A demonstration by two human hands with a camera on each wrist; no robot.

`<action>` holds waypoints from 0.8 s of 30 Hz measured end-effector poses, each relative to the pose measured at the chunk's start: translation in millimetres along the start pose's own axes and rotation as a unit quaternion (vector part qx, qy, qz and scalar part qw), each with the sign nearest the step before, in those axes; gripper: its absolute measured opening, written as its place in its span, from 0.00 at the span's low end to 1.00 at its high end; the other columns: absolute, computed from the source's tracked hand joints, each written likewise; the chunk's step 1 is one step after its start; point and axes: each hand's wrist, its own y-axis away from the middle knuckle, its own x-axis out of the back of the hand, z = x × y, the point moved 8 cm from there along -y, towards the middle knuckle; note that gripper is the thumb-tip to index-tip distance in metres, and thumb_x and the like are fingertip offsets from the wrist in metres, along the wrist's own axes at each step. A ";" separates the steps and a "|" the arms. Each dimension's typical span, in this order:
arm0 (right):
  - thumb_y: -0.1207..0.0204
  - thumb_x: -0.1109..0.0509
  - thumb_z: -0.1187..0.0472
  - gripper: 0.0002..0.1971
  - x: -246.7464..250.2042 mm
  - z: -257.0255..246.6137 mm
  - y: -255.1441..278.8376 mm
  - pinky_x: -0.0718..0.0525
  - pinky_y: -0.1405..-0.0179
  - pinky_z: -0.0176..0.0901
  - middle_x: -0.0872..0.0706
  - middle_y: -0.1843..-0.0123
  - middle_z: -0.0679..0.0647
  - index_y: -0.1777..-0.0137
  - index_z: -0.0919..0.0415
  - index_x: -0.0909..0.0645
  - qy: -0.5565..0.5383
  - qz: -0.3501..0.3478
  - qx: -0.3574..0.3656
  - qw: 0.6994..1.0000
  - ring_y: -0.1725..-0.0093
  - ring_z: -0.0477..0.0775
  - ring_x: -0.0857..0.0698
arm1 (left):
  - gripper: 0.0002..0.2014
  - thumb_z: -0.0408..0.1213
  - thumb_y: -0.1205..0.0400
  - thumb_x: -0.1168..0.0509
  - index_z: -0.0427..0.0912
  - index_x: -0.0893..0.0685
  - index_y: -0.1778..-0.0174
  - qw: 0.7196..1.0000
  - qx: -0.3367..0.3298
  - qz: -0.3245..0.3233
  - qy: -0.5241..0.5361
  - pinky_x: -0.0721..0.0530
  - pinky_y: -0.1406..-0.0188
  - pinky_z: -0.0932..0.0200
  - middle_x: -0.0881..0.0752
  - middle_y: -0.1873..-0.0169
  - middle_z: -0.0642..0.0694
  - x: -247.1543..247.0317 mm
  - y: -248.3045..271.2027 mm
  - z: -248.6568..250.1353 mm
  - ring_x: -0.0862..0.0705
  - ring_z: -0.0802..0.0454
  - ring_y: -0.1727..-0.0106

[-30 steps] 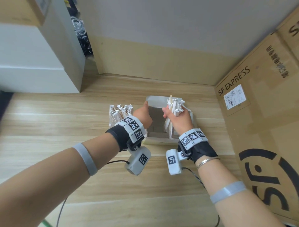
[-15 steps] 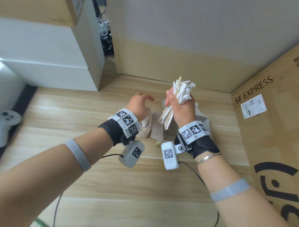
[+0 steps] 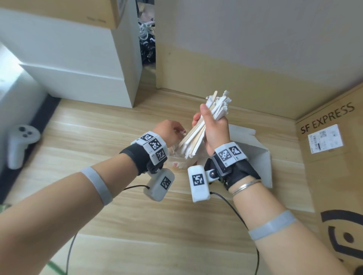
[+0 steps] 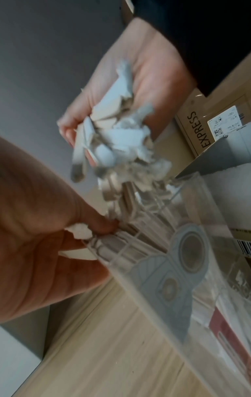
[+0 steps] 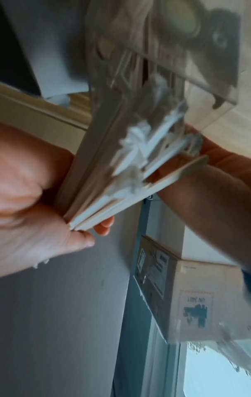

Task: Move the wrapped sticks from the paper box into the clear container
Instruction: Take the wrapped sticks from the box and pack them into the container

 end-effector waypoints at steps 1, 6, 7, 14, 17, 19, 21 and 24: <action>0.21 0.33 0.60 0.16 1.2 4.9 -0.8 0.19 0.70 0.42 0.17 0.77 0.49 0.72 0.57 0.23 -0.004 0.011 -0.015 1.000 0.77 0.46 0.19 | 0.13 0.32 0.18 0.40 0.40 0.14 0.41 1.000 0.002 -0.004 0.003 0.25 0.54 0.63 0.12 0.43 0.42 0.1 -0.2 -0.9 0.19 0.52 0.54; 0.20 0.33 0.60 0.11 5.3 16.9 -4.5 0.18 0.71 0.39 0.17 0.72 0.51 0.65 0.58 0.23 -0.019 0.046 -0.044 0.998 0.77 0.42 0.17 | 0.14 0.33 0.18 0.38 0.41 0.15 0.38 1.000 0.006 -0.017 0.007 0.26 0.51 0.64 0.13 0.41 0.42 0.2 1.1 -1.0 0.16 0.47 0.42; 0.21 0.33 0.60 0.11 5.1 17.5 -6.3 0.18 0.69 0.39 0.17 0.72 0.50 0.65 0.58 0.22 -0.011 0.048 -0.039 0.998 0.76 0.42 0.16 | 0.14 0.33 0.18 0.39 0.41 0.15 0.38 1.000 0.006 -0.018 0.007 0.26 0.51 0.64 0.13 0.40 0.42 0.4 1.1 -0.7 0.16 0.46 0.41; 0.29 0.25 0.59 0.07 -14.1 15.9 -1.0 0.19 0.56 0.31 0.12 0.60 0.46 0.53 0.60 0.13 0.222 -0.083 -0.008 0.971 0.61 0.40 0.14 | 0.15 0.31 0.17 0.40 0.37 0.18 0.34 1.000 0.010 -0.028 -0.003 0.26 0.48 0.62 0.15 0.38 0.40 3.1 2.7 2.3 0.17 0.44 0.41; 0.41 0.19 0.49 0.19 -16.0 28.2 4.5 0.20 0.37 0.45 0.15 0.43 0.54 0.49 0.41 0.18 0.290 -0.127 -0.018 0.948 0.43 0.51 0.15 | 0.14 0.31 0.17 0.42 0.36 0.18 0.37 0.999 0.015 -0.033 -0.026 0.28 0.53 0.60 0.14 0.40 0.38 3.4 3.1 1.2 0.18 0.44 0.48; 0.43 0.17 0.53 0.28 -12.0 32.7 6.6 0.27 0.28 0.47 0.26 0.33 0.55 0.43 0.36 0.23 0.332 -0.140 -0.022 0.933 0.34 0.55 0.22 | 0.15 0.31 0.17 0.43 0.38 0.18 0.36 0.999 0.015 -0.032 -0.023 0.25 0.48 0.58 0.14 0.39 0.39 3.4 3.0 0.3 0.16 0.42 0.42; 0.41 0.17 0.59 0.37 -5.5 32.8 10.1 0.35 0.28 0.39 0.34 0.28 0.54 0.33 0.39 0.27 0.364 -0.151 -0.033 0.919 0.28 0.53 0.28 | 0.16 0.30 0.17 0.42 0.39 0.19 0.34 0.999 0.015 -0.032 -0.015 0.23 0.41 0.57 0.15 0.37 0.40 2.8 2.3 -0.2 0.17 0.43 0.37; 0.43 0.15 0.58 0.46 0.4 36.9 12.8 0.41 0.28 0.38 0.41 0.23 0.53 0.26 0.38 0.33 0.406 -0.180 -0.054 0.894 0.23 0.54 0.37 | 0.16 0.28 0.17 0.42 0.38 0.17 0.36 1.000 0.011 -0.028 0.000 0.24 0.37 0.59 0.15 0.36 0.41 3.0 2.3 0.1 0.18 0.45 0.35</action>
